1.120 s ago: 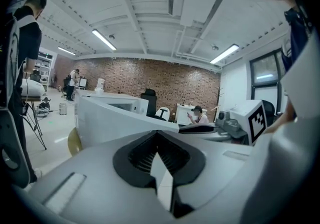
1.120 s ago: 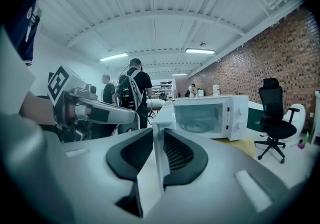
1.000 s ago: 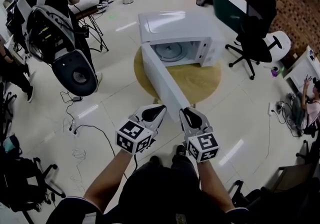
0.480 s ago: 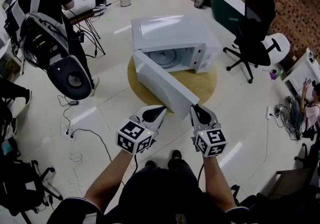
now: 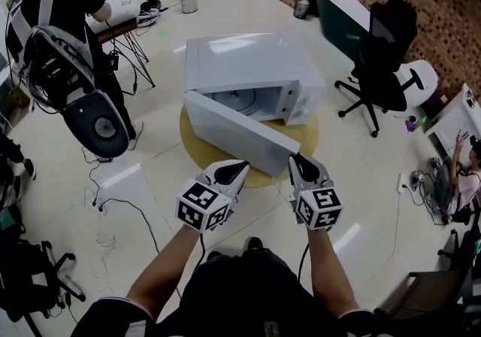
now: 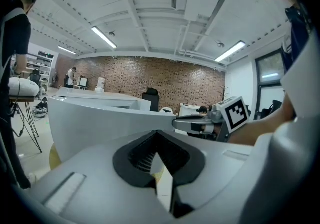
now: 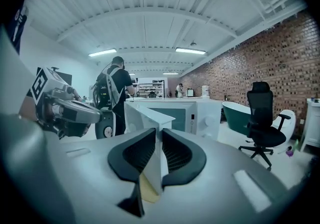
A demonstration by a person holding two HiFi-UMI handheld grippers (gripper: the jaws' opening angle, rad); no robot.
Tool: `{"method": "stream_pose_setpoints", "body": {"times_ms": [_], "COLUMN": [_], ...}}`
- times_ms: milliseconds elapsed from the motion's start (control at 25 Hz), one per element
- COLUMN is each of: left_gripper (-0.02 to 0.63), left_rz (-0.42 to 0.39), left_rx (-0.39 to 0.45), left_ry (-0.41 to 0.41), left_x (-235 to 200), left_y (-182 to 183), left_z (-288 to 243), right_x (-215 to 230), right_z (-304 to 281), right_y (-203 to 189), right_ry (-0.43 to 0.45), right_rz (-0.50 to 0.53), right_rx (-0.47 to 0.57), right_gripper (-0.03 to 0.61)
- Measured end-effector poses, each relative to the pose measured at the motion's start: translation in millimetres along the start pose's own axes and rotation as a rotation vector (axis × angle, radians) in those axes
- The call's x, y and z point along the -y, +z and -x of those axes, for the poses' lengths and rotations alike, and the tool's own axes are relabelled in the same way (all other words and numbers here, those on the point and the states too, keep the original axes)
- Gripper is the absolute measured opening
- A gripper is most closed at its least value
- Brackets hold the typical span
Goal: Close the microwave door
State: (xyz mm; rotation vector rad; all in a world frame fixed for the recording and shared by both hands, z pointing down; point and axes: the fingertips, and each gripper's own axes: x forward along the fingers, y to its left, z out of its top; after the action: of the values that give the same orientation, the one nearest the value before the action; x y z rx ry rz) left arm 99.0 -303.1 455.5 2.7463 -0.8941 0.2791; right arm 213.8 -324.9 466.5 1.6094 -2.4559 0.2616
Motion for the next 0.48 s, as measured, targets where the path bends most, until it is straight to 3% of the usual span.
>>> {"method": "stream_pose_setpoints", "body": {"times_ms": [480], "left_gripper": [0.012], "left_rz": [-0.033], "left_rx": [0.002], "left_ry": [0.095], "left_x": [-26], "left_y": [16], "left_z": [-30], "right_x": [79], "right_z": [-60], "right_y": [15], "right_ry": [-0.021], "right_rz": [0.005], "right_rx": [0.004], "right_gripper": [0.038]}}
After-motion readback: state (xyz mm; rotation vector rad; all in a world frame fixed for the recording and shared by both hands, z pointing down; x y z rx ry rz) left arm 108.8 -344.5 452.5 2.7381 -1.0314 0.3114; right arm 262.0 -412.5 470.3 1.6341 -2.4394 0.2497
